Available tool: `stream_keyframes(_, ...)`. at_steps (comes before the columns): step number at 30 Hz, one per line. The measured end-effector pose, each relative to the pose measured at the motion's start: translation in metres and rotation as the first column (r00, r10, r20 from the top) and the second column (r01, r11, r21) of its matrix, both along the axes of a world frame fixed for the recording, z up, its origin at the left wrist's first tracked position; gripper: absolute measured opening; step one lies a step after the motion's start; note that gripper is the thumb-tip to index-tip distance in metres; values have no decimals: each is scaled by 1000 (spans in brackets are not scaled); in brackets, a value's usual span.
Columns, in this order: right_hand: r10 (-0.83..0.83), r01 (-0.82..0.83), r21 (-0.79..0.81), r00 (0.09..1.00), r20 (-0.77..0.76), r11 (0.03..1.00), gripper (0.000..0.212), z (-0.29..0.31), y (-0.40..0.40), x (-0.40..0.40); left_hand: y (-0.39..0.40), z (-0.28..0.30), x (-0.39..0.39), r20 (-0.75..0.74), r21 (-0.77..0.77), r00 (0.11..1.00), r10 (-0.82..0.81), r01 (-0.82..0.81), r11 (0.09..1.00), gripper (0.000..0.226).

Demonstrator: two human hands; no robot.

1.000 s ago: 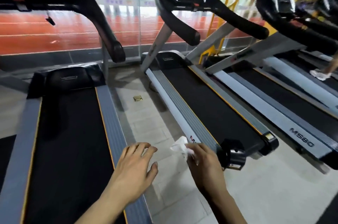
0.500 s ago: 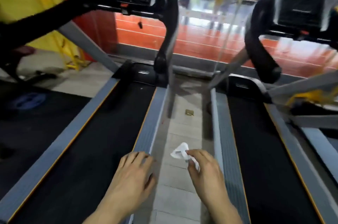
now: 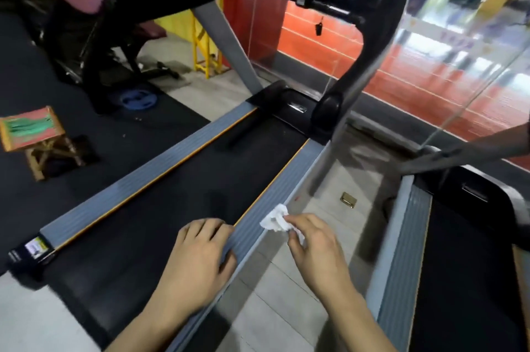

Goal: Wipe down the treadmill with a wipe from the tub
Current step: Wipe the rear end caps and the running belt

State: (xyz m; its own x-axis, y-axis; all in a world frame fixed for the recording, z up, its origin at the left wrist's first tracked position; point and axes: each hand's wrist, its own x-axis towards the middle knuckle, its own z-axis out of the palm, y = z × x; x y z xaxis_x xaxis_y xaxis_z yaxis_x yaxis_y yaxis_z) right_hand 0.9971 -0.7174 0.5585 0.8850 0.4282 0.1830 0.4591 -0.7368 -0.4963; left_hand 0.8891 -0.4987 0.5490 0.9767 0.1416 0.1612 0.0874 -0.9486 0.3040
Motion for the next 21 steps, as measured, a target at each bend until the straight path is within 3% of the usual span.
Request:
stream_keyframes(6,81,-83,-40,995,-59,996,32,-14,16,57,6,-17,42,17,-18,992,122,-122,992,40)
stream_keyframes(10,192,-199,-71,978,-85,977,31,-38,32,93,4,-45,59,-76,-18,975,207,-209,978,48)
stream_keyframes(14,302,-314,-45,937,-173,948,29,-74,42,126,-9,-81,68,-149,-29,936,319,-327,945,52)
stream_keyframes(21,457,-474,-57,871,-182,879,29,-158,38,174,-52,-155,87,-224,-29,867,445,-463,886,51)
